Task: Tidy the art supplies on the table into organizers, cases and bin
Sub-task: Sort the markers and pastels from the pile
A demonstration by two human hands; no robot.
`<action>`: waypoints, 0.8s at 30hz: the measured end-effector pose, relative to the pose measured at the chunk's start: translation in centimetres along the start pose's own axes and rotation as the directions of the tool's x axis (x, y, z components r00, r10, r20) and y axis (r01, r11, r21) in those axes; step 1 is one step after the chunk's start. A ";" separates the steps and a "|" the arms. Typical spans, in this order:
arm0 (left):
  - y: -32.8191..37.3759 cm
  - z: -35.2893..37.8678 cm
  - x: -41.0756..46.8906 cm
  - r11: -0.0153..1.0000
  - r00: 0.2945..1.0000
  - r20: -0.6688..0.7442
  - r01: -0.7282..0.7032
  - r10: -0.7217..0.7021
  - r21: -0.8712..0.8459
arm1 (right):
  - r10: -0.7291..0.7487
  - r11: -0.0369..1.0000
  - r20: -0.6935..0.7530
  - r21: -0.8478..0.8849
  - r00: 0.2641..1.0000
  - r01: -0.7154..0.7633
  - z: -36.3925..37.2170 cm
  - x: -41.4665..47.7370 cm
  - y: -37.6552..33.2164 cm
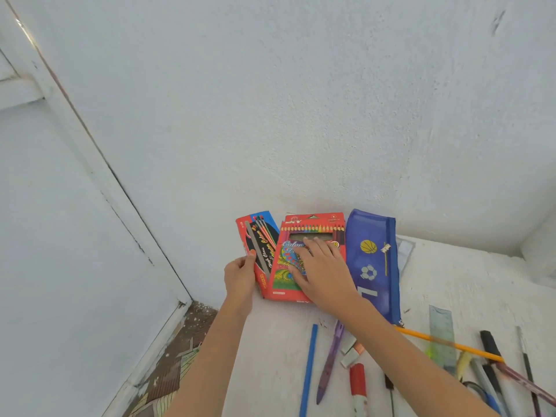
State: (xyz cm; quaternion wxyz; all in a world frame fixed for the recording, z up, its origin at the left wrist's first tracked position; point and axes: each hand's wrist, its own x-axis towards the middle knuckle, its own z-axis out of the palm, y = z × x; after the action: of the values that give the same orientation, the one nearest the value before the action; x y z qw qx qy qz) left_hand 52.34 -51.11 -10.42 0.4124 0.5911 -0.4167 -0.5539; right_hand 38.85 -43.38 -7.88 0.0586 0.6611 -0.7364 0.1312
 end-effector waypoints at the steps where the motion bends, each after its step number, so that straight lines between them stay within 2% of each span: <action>1: 0.2 -0.1 -0.1 1.000 1.000 -0.019 -0.007 0.007 -0.016 | 0.007 1.000 -0.008 -0.011 1.000 -0.008 -0.1 -0.3 0.3; 5: 0.9 -0.9 -0.3 0.998 0.990 -0.141 -0.033 0.025 -0.058 | 0.036 0.998 -0.048 -0.053 0.998 -0.039 -0.5 -1.7 1.7; 9: 2.2 -1.9 -0.9 0.993 0.960 -0.254 -0.115 0.121 0.036 | 0.062 0.997 -0.027 -0.048 0.998 -0.063 -0.7 -2.8 2.8; 12: 3.5 -1.9 -2.6 0.985 0.976 -0.142 -0.159 0.167 0.062 | 0.031 0.997 -0.029 0.069 0.999 -0.029 -1.7 -3.0 2.9; 15: 4.5 -1.2 -4.9 0.991 0.992 0.021 -0.125 0.124 0.042 | 0.000 0.990 -0.061 0.141 0.998 0.009 -2.5 -3.0 3.2; 18: 4.8 -0.5 -6.8 0.994 0.988 0.122 -0.100 0.093 0.050 | 0.040 0.936 -0.087 0.353 0.995 -0.006 -3.1 -3.2 3.3; 20: 4.6 -0.1 -8.1 0.991 0.978 0.190 -0.101 0.084 0.085 | 0.217 0.808 -0.063 0.571 0.974 -0.143 -4.2 -3.7 3.4; 22: 4.4 0.2 -9.6 0.989 0.960 0.269 -0.105 0.072 0.109 | 0.437 0.555 -0.011 0.791 0.899 -0.260 -5.6 -4.6 3.7; 24: 4.3 0.7 -10.8 0.983 0.940 0.337 -0.112 0.058 0.143 | 0.579 0.272 0.043 0.931 0.814 -0.243 -7.1 -5.5 4.1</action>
State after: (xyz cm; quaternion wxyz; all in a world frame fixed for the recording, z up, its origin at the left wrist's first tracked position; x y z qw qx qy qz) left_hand 51.11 -42.23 -3.06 0.3113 0.5021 -0.5482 -0.5920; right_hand 34.80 -35.80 -2.97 -0.2336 0.3353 -0.6695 0.6204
